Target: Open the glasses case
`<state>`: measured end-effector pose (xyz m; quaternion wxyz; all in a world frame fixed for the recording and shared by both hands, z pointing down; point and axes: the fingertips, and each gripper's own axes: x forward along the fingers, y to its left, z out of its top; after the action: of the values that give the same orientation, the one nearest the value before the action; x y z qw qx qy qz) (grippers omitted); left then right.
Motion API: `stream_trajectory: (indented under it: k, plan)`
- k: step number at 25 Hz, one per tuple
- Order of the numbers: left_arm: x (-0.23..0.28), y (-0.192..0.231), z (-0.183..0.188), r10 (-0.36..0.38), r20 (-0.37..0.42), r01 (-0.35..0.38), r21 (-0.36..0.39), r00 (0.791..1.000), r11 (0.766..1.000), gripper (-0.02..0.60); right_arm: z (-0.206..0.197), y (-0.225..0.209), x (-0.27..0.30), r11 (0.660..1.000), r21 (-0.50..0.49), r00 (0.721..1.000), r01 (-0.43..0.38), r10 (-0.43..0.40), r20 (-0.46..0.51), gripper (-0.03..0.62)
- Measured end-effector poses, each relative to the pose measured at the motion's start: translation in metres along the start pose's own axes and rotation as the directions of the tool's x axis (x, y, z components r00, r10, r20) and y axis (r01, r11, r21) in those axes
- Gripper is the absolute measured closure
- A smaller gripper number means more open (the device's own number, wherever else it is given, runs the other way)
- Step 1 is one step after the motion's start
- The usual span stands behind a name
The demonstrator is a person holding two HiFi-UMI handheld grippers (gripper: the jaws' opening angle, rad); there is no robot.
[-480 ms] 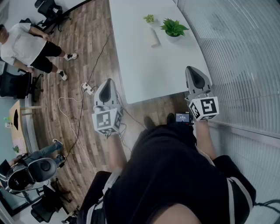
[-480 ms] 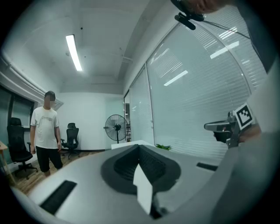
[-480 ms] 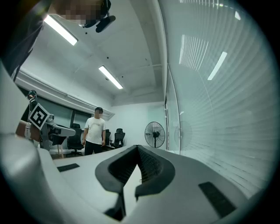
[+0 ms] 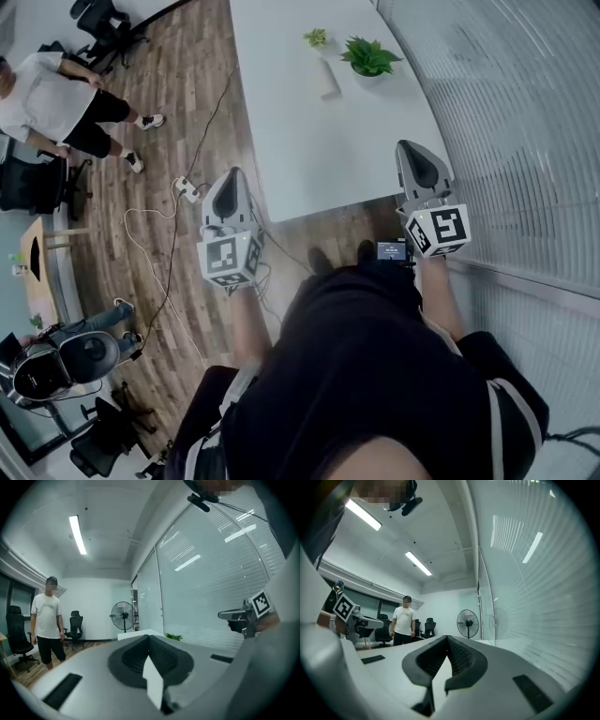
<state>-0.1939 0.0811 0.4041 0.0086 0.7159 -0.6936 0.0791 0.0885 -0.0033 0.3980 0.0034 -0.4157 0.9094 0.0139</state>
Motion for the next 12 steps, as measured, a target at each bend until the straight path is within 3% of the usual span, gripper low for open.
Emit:
stream_trajectory:
  k: [12]
  plan:
    - [0.012,-0.029,0.001,0.0,-0.03,0.0,0.015,1.0,1.0,0.582,-0.01,-0.027,-0.012,0.999,0.046,1.0,-0.015,0.014,0.018,0.579]
